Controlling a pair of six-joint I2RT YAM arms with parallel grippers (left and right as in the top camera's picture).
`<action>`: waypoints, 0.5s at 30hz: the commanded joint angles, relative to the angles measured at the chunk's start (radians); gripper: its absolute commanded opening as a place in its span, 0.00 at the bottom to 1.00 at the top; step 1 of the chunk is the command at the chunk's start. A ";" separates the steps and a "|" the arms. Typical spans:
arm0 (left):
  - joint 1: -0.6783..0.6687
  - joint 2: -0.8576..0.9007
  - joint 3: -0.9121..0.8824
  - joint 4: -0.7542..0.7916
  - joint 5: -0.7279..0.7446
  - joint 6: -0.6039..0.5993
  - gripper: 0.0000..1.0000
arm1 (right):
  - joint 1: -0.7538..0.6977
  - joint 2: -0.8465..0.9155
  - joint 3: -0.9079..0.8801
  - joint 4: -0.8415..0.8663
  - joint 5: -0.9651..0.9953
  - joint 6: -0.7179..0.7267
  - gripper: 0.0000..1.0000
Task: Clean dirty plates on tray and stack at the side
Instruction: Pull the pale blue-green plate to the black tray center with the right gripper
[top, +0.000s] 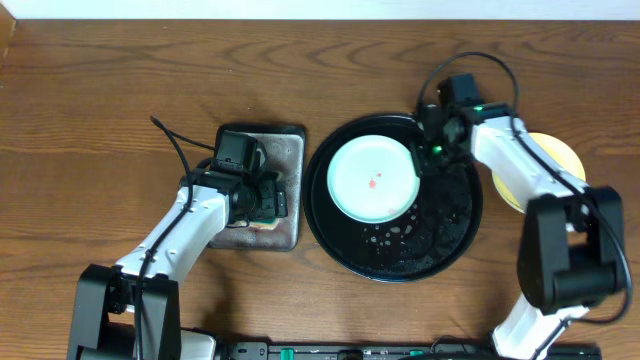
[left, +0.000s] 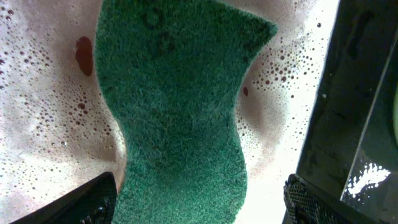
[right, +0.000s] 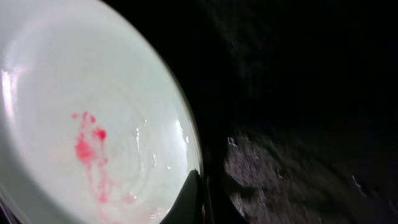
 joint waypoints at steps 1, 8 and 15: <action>0.002 -0.011 0.008 0.002 0.003 0.010 0.86 | -0.008 -0.066 0.000 -0.094 0.006 0.018 0.01; 0.002 -0.011 0.008 0.020 0.004 0.010 0.86 | -0.007 -0.063 -0.047 -0.145 0.007 0.016 0.01; 0.002 -0.013 0.010 0.053 0.005 0.010 0.71 | -0.007 -0.062 -0.148 -0.037 0.006 0.019 0.30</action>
